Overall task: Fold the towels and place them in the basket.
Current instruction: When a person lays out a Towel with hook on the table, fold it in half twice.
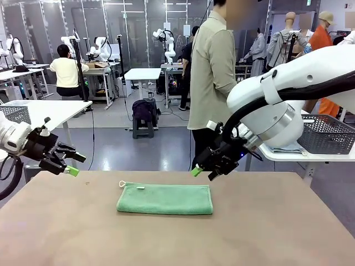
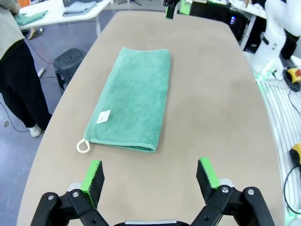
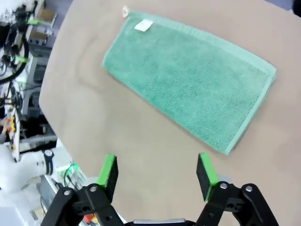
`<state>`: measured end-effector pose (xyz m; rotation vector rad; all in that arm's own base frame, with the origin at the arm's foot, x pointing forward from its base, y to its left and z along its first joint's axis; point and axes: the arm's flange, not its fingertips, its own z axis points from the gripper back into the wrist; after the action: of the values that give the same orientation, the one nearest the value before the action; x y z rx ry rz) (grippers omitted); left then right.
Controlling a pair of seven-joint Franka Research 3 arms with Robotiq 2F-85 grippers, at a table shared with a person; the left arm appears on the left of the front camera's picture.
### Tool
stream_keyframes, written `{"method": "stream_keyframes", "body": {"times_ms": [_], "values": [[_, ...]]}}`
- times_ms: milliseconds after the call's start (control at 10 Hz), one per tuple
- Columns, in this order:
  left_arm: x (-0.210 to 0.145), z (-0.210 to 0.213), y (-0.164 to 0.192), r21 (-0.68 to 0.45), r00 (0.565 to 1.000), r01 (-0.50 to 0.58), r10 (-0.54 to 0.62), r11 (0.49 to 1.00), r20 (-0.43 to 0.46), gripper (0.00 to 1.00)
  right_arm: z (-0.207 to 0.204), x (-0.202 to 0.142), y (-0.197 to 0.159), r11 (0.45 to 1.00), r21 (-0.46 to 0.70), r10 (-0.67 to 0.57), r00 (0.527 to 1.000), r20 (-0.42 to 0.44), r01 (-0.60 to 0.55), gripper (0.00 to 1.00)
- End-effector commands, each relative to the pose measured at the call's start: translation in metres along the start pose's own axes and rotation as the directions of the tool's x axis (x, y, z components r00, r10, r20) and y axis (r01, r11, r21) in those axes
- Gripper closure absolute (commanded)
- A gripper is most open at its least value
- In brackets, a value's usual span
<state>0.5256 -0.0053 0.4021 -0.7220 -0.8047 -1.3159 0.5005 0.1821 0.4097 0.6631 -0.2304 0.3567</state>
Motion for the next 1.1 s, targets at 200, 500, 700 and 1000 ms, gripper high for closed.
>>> {"method": "stream_keyframes", "body": {"times_ms": [200, 500, 700, 1000], "values": [[0.0, 0.001, 0.0, -0.003, 1.0, -0.007, 0.007, 1.0, -0.009, 0.0, -0.023, 0.003, -0.016, 0.986, -0.001, -0.168, 0.985, 0.037, 0.168, 0.0], [0.0, 0.001, 0.0, -0.003, 1.0, -0.007, 0.007, 1.0, -0.009, 0.0, -0.038, 0.009, -0.03, 0.94, -0.033, -0.341, 0.94, 0.01, 0.341, 0.0], [0.0, 0.001, 0.0, -0.003, 1.0, -0.007, 0.007, 1.0, -0.009, 0.0, -0.041, 0.013, -0.033, 0.926, -0.083, -0.368, 0.929, 0.022, 0.369, 0.0], [0.0, 0.001, 0.0, -0.003, 1.0, -0.007, 0.007, 1.0, -0.009, 0.0, -0.046, 0.019, -0.042, 0.928, -0.105, -0.358, 0.934, 0.014, 0.357, 0.0]]}}
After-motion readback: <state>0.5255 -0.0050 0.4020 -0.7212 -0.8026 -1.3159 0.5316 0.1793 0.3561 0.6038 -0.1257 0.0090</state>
